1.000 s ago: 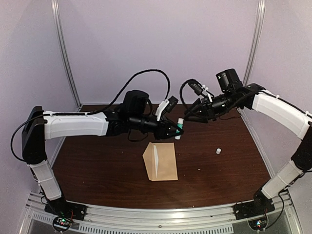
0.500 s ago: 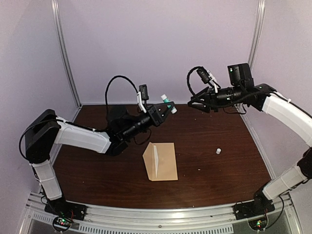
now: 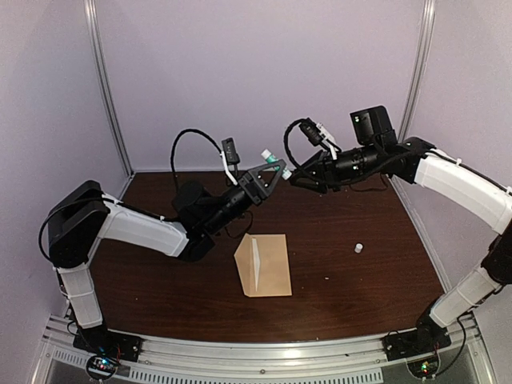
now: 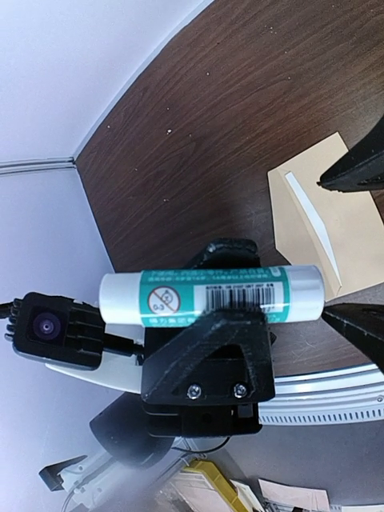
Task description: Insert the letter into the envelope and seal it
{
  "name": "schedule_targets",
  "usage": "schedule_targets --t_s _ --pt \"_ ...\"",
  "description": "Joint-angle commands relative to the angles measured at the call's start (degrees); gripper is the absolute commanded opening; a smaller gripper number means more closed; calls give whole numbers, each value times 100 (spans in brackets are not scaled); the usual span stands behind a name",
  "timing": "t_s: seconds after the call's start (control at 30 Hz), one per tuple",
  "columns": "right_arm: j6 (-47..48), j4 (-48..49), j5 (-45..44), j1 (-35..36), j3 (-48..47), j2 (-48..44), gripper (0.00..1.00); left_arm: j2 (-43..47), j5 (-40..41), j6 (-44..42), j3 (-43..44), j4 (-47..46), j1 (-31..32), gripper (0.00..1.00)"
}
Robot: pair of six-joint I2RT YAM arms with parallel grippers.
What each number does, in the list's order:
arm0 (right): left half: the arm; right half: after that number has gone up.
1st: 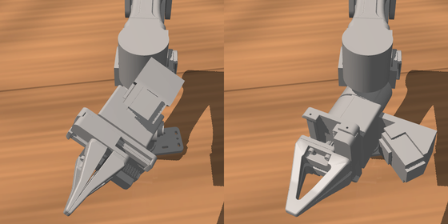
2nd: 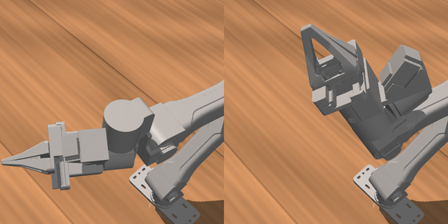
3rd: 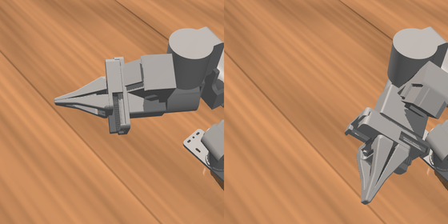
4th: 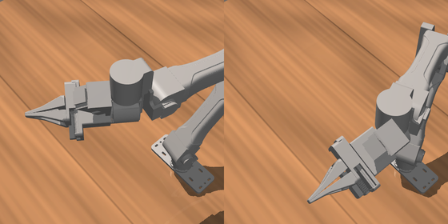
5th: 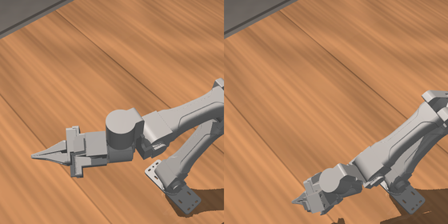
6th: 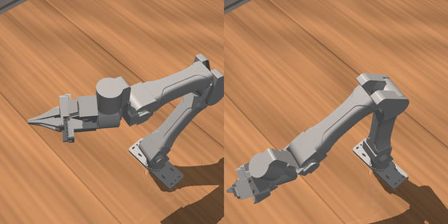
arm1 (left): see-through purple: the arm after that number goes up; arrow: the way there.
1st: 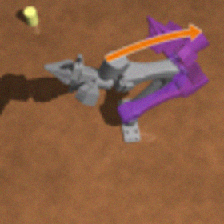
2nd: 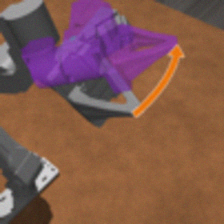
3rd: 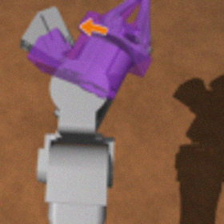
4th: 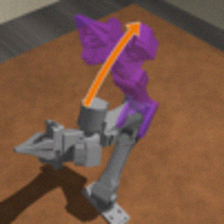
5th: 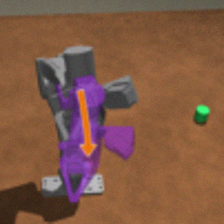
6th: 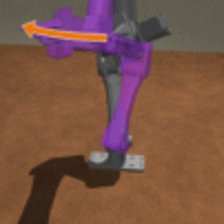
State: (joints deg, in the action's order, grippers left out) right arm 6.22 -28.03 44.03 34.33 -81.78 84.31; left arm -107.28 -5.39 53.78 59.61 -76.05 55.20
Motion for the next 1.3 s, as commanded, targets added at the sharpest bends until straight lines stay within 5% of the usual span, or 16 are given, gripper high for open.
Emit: schedule_targets --t_s 0.0,0.33,1.07,1.17,1.27 --pt "-6 58 -16 44 -216 59 47 -76 -76 99 39 -384 10 0" --pt "174 -38 212 161 -249 60 46 -155 -364 108 233 -191 21 0" --pt "41 -124 541 167 -275 125 9 -225 -506 -5 268 -191 29 0" --pt "-63 -251 2230 -38 -271 209 9 -223 -847 -352 227 -241 17 0" --pt "-1168 416 5266 -145 -22 542 9 -244 -1398 -603 190 -331 -19 0"
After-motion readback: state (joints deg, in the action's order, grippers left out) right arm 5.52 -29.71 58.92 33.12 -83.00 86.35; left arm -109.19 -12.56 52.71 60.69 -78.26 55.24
